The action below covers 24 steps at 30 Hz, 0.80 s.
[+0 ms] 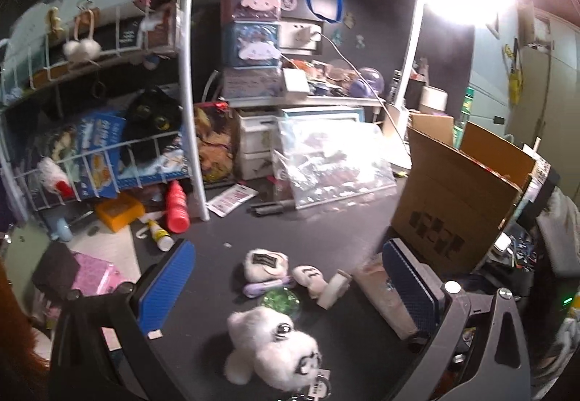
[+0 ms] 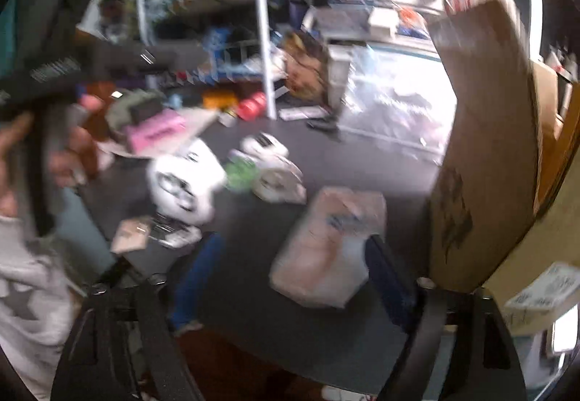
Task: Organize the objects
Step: 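Grasp the pink-wrapped bag with the right gripper and lift it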
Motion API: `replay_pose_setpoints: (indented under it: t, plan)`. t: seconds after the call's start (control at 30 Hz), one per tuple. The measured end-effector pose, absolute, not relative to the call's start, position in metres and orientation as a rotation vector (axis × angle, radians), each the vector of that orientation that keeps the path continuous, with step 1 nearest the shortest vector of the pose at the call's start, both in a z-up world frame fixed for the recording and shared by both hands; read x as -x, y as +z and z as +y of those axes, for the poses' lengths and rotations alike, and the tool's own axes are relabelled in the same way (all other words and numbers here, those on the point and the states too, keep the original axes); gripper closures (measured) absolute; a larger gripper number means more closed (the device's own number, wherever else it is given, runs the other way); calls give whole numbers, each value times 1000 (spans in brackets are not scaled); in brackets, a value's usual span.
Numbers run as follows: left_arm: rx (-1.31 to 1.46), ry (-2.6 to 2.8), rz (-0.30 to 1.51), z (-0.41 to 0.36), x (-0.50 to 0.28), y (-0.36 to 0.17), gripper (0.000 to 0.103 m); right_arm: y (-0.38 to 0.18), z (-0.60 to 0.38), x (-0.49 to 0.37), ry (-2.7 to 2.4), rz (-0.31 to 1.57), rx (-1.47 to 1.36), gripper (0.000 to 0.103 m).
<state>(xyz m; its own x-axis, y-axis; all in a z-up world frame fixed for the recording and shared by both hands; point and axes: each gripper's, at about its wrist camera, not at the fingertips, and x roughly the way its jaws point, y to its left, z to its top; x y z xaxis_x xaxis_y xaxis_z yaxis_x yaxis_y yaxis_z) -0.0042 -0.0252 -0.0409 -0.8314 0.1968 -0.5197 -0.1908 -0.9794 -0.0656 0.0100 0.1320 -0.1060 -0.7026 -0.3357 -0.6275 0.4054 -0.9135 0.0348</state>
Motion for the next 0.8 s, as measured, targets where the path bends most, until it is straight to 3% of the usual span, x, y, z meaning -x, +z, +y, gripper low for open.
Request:
replay_pose_setpoints:
  t: [0.23,0.4,0.8]
  plan:
    - [832,2758,-62,-22,8,-49,0,-127,130,-2,-2617,202,-994,18]
    - [854,2750,-66,-22,10,-53,0,-137,130,3,-2606,211,-1020,48]
    - [870,2681,-84,-17,13,-55,0,-125,132,-9,-2612,191,-898,72]
